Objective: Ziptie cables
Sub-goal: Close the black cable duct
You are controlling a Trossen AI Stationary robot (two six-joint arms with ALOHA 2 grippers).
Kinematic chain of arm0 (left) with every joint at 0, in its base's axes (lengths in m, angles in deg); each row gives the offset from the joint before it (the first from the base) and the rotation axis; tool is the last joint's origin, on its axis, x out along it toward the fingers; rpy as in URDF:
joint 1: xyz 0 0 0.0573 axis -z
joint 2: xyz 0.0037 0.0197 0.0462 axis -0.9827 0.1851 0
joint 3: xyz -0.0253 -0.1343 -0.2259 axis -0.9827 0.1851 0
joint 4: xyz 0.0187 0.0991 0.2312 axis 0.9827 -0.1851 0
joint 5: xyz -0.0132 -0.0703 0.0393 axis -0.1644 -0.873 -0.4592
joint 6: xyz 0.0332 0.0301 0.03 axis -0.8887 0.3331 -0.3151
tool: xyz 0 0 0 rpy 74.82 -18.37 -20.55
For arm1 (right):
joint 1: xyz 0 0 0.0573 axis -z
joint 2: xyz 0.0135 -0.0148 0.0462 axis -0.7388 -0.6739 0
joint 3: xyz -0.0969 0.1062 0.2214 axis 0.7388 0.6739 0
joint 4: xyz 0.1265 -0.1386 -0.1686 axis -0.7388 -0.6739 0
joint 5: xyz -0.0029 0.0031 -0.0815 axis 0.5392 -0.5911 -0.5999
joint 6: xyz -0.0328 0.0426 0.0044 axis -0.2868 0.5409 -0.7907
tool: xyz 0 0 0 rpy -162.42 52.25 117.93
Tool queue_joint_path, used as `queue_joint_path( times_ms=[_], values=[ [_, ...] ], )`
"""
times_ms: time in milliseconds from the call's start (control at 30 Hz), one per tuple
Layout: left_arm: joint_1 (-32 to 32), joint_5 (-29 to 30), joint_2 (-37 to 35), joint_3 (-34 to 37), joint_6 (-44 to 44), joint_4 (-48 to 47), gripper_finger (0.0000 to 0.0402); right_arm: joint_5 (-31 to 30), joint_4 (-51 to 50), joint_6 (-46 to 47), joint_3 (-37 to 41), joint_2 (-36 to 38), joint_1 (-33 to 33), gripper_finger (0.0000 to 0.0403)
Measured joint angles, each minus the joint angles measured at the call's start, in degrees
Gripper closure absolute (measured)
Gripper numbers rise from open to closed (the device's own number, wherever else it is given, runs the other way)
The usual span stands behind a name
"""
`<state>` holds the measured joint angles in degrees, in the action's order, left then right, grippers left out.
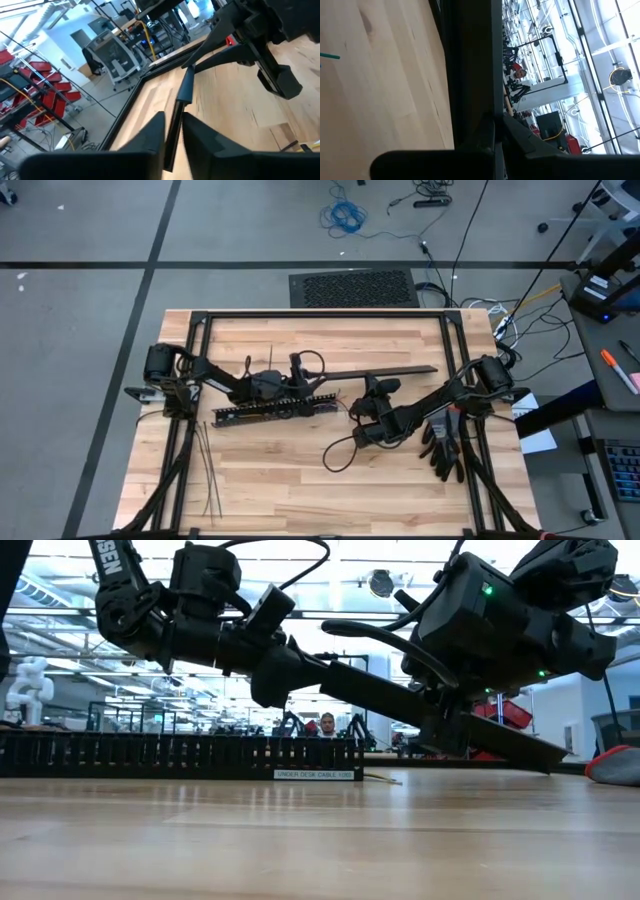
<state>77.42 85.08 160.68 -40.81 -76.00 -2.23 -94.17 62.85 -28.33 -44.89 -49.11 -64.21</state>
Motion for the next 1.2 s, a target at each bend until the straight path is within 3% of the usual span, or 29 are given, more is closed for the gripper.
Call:
queue_joint_path(
  times_ms=[100,267,500,767,900,967,1067,1200],
  values=[
    [0.0,-0.2,0.0,0.0,-1.3,-0.2,0.0388,0.0,0.0,0.0,0.0,0.0,0.0,0.0402],
    [0.4,-1.2,0.0,0.0,-8.4,-1.8,0.0398,3.0,-0.3,-0.2,-0.1,0.3,0.0,0.0374],
    [2.4,-1.2,0.1,0.1,-22.1,-5.0,0.0399,25.1,-2.4,1.4,-3.6,6.0,0.1,0.0305],
    [7.9,-0.7,-0.1,-0.2,-33.5,-4.9,0.0400,57.2,-21.9,6.0,-9.6,20.3,0.9,0.0223],
    [10.6,2.5,-0.1,-0.6,-37.8,-5.5,0.0401,75.7,-23.6,5.2,-9.8,26.6,5.1,0.0189],
    [11.7,4.0,-0.1,-0.8,-39.5,-5.8,0.0401,80.3,-23.6,4.8,-9.8,28.5,7.5,0.0174],
    [13.1,4.9,0.0,-1.4,-41.2,-6.0,0.0401,81.7,-23.7,3.3,-9.8,29.1,11.0,0.0156],
    [14.2,6.0,0.0,-2.4,-43.5,-7.6,0.0401,87.0,-22.6,2.3,-9.8,26.0,15.0,0.0132]
  ],
)
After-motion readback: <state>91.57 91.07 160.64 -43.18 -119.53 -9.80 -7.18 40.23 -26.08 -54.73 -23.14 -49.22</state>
